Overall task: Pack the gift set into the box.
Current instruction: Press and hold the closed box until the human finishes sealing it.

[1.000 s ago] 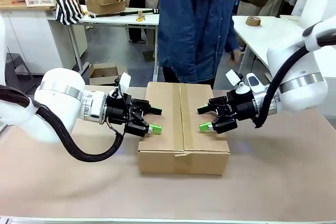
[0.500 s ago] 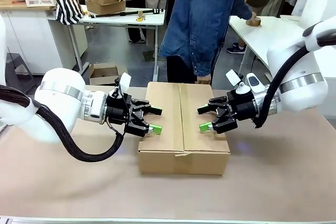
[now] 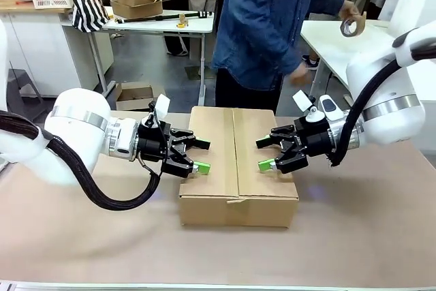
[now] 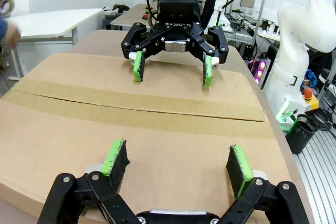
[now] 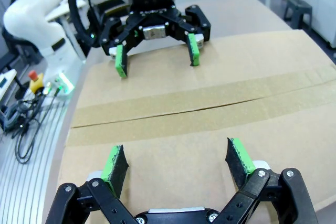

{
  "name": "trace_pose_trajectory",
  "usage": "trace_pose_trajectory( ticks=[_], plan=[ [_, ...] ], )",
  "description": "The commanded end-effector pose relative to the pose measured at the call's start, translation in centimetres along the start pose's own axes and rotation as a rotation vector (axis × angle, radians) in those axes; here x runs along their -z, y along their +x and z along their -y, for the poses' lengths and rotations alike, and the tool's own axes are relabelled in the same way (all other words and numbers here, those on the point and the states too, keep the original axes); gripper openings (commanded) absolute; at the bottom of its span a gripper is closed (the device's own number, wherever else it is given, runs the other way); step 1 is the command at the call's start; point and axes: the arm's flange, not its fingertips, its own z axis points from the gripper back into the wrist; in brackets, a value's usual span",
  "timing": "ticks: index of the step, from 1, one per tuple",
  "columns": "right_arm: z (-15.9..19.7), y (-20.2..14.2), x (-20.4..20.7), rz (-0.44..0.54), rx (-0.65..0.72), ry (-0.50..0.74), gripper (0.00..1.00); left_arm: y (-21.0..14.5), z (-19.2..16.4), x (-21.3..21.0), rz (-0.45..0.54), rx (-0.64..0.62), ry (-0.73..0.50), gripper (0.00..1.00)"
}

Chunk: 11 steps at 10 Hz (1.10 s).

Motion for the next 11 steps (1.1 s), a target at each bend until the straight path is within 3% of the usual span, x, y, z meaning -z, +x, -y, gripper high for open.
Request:
trace_pose_trajectory(
  ticks=[1,11],
  plan=[
    [-0.08,-0.45,0.12,-0.002,0.019,-0.003,1.0,-0.46,-0.02,-0.03,0.002,-0.01,-0.002,1.0],
    [-0.08,-0.45,0.12,-0.002,0.019,-0.003,1.0,-0.46,-0.02,-0.03,0.002,-0.01,-0.002,1.0]
  ],
)
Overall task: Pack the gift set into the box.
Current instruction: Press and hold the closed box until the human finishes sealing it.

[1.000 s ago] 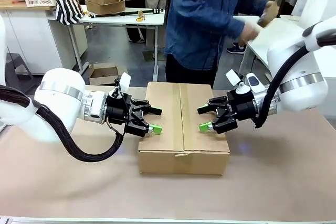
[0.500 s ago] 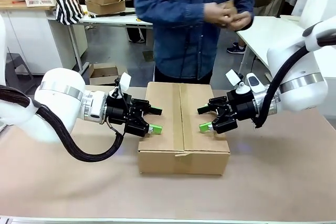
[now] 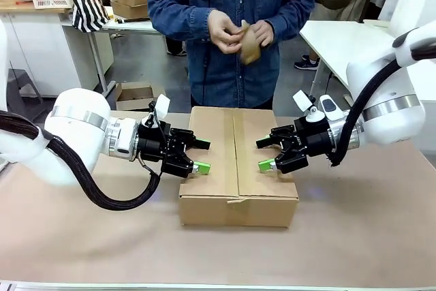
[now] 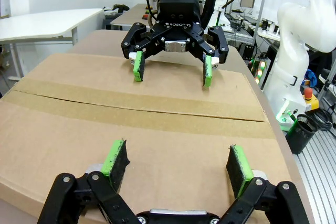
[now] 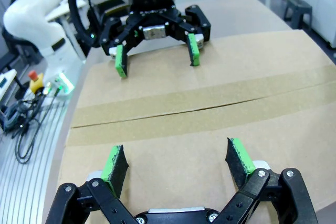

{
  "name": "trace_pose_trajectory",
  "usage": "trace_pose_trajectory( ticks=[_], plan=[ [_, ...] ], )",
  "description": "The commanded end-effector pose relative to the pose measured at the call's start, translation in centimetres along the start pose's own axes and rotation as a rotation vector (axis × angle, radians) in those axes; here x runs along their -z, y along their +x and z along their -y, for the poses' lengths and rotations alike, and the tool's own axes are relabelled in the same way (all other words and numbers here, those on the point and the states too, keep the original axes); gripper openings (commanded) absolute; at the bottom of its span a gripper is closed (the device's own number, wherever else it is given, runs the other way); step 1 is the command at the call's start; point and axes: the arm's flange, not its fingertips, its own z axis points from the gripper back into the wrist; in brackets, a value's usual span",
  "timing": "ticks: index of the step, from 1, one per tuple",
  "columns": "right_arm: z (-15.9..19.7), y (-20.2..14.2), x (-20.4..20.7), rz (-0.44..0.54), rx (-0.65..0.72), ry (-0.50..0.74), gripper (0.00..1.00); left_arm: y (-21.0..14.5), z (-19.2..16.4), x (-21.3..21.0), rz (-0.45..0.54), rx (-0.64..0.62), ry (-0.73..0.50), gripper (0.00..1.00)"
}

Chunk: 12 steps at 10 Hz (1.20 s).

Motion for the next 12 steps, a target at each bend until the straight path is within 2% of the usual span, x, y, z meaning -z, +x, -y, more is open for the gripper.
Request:
trace_pose_trajectory(
  ticks=[1,12],
  plan=[
    [-0.08,-0.45,0.12,-0.002,0.019,-0.003,1.0,-0.46,-0.02,-0.03,0.002,-0.01,-0.002,1.0],
    [-0.08,-0.45,0.12,-0.002,0.019,-0.003,1.0,-0.46,-0.02,-0.03,0.002,-0.01,-0.002,1.0]
  ],
)
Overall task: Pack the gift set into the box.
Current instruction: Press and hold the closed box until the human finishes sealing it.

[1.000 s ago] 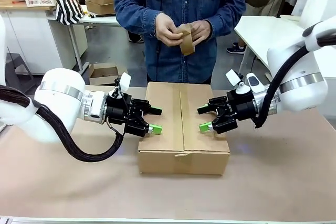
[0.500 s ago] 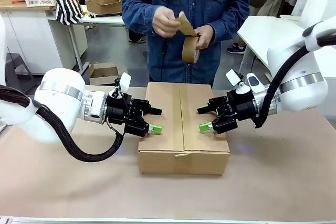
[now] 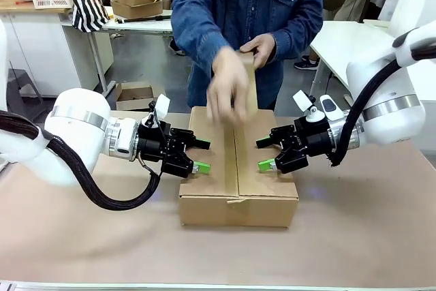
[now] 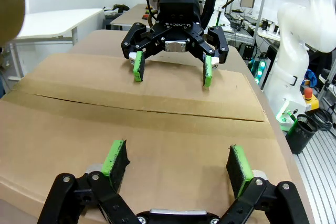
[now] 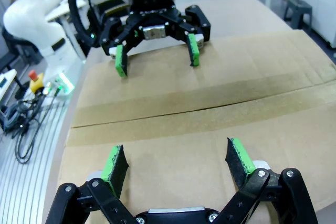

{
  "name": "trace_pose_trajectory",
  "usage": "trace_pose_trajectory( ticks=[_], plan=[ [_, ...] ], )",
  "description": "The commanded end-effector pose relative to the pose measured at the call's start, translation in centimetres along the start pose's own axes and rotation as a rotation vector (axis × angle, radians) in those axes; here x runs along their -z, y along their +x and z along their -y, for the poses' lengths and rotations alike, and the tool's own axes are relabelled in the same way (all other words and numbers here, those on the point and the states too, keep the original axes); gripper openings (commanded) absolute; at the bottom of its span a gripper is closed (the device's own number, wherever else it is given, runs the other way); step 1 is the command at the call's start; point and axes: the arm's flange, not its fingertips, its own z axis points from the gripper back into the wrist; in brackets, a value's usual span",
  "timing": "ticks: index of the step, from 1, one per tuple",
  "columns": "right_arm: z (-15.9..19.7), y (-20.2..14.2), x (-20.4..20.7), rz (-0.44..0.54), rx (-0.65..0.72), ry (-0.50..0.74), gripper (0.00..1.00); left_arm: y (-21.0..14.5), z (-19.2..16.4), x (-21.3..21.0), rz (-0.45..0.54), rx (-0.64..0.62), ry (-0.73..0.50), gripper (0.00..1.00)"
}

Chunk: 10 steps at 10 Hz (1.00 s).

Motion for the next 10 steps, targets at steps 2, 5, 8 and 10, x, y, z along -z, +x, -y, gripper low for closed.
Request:
trace_pose_trajectory(
  ticks=[2,5,8,10],
  plan=[
    [-0.08,-0.45,0.12,-0.002,0.019,-0.003,1.0,-0.47,-0.02,-0.03,0.002,-0.01,-0.002,1.0],
    [-0.08,-0.45,0.12,-0.002,0.019,-0.003,1.0,-0.47,-0.02,-0.03,0.002,-0.01,-0.002,1.0],
    [-0.08,-0.45,0.12,-0.002,0.019,-0.003,1.0,-0.47,-0.02,-0.03,0.002,-0.01,-0.002,1.0],
    [-0.08,-0.45,0.12,-0.002,0.019,-0.003,1.0,-0.47,-0.02,-0.03,0.002,-0.01,-0.002,1.0]
  ],
)
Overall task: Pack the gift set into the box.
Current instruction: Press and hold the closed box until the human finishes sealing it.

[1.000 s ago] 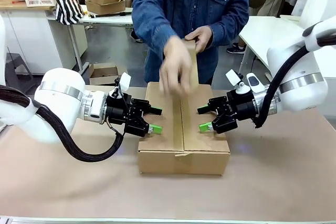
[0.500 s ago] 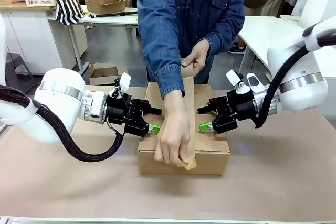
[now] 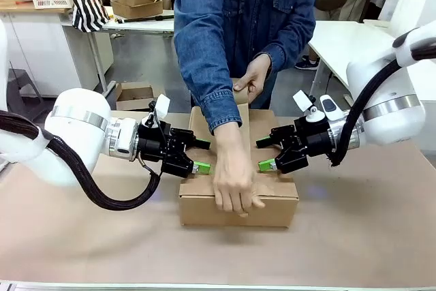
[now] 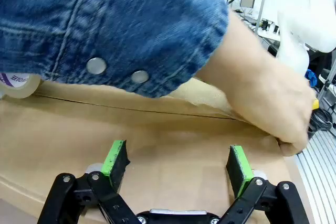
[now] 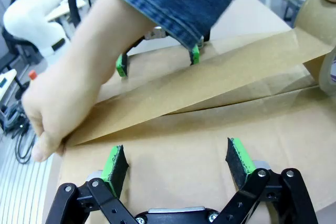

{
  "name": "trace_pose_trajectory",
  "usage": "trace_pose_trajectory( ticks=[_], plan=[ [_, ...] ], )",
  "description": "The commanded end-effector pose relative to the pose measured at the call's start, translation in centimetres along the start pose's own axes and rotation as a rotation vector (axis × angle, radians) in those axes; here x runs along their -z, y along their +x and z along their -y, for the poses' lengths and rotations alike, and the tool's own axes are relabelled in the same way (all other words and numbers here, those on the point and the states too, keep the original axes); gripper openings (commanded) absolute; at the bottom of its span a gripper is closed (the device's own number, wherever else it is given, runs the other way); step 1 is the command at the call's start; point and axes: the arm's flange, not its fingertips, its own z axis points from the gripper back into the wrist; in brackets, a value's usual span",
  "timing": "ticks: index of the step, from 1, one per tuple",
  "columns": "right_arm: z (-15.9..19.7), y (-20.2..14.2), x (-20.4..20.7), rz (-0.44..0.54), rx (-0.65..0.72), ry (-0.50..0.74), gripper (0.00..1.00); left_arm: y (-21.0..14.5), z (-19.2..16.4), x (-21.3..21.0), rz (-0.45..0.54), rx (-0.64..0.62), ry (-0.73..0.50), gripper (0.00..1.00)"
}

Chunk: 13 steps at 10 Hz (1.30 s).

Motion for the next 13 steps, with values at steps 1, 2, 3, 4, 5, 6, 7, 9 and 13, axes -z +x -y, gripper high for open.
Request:
trace_pose_trajectory(
  ticks=[1,2,3,4,5,6,7,9,13],
  plan=[
    [-0.08,-0.45,0.12,-0.002,0.019,-0.003,1.0,-0.46,-0.02,-0.03,0.002,-0.01,-0.002,1.0],
    [-0.08,-0.45,0.12,-0.002,0.019,-0.003,1.0,-0.46,-0.02,-0.03,0.002,-0.01,-0.002,1.0],
    [-0.08,-0.45,0.12,-0.002,0.019,-0.003,1.0,-0.46,-0.02,-0.03,0.002,-0.01,-0.002,1.0],
    [-0.08,-0.45,0.12,-0.002,0.019,-0.003,1.0,-0.46,-0.02,-0.03,0.002,-0.01,-0.002,1.0],
    [-0.08,-0.45,0.12,-0.002,0.019,-0.003,1.0,-0.46,-0.02,-0.03,0.002,-0.01,-0.002,1.0],
    [-0.08,-0.45,0.12,-0.002,0.019,-0.003,1.0,-0.46,-0.02,-0.03,0.002,-0.01,-0.002,1.0],
    [-0.08,-0.45,0.12,-0.002,0.019,-0.003,1.0,-0.46,-0.02,-0.03,0.002,-0.01,-0.002,1.0],
    [-0.08,-0.45,0.12,-0.002,0.019,-0.003,1.0,-0.46,-0.02,-0.03,0.002,-0.01,-0.002,1.0],
    [-0.08,-0.45,0.12,-0.002,0.019,-0.003,1.0,-0.46,-0.02,-0.03,0.002,-0.01,-0.002,1.0]
  ],
)
